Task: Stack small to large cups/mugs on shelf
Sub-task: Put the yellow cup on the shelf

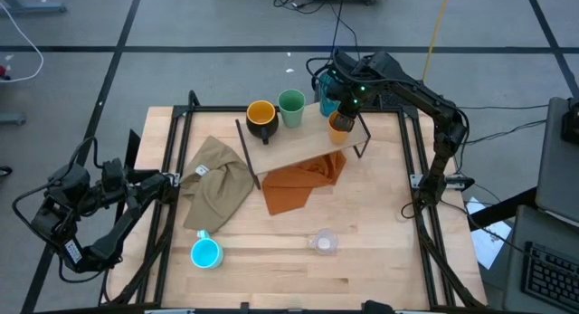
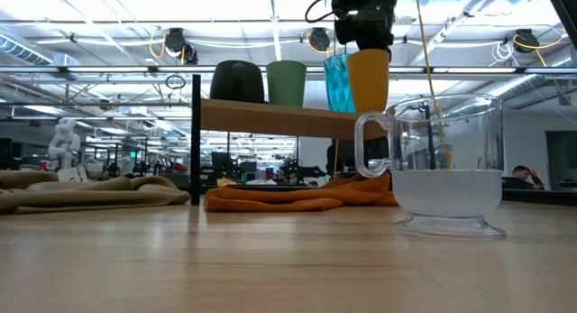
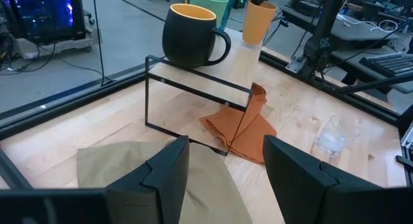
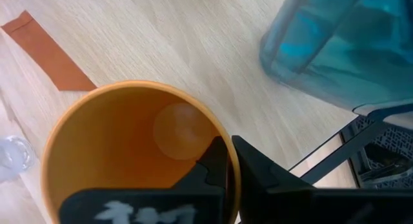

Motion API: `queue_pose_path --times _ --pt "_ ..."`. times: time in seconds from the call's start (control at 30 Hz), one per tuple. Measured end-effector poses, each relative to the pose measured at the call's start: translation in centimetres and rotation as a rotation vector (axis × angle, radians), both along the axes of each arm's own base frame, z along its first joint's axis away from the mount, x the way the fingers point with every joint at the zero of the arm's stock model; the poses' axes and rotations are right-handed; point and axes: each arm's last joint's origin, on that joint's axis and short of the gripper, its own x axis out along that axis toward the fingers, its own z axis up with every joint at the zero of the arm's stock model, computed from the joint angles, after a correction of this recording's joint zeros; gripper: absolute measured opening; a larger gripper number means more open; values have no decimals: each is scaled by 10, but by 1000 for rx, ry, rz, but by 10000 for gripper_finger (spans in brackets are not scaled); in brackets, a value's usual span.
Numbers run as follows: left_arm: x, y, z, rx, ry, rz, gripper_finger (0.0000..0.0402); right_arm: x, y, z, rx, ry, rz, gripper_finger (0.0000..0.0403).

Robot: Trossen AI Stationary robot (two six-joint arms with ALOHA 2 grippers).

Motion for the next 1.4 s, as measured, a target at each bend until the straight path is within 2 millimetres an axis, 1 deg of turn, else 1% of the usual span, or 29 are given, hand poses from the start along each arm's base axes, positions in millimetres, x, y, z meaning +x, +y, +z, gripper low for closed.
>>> queue_pose_path --times 0.27,0.77,0.9,1.07,1.17,1.4 --pt "0 0 0 -2 1 0 200 -1 0 0 6 3 -15 16" --pt "0 0 0 -3 0 0 200 0 0 0 7 2 -14 20" --pt "0 0 0 -3 -1 0 200 0 1 0 47 -26 -1 20" --pt "0 0 0 -3 -1 1 200 0 1 0 56 -31 1 20" --pt "0 0 0 -4 -2 1 200 0 0 -7 64 -15 7 20" --pt "0 0 0 -4 -2 0 200 -2 -2 -31 126 55 12 20"
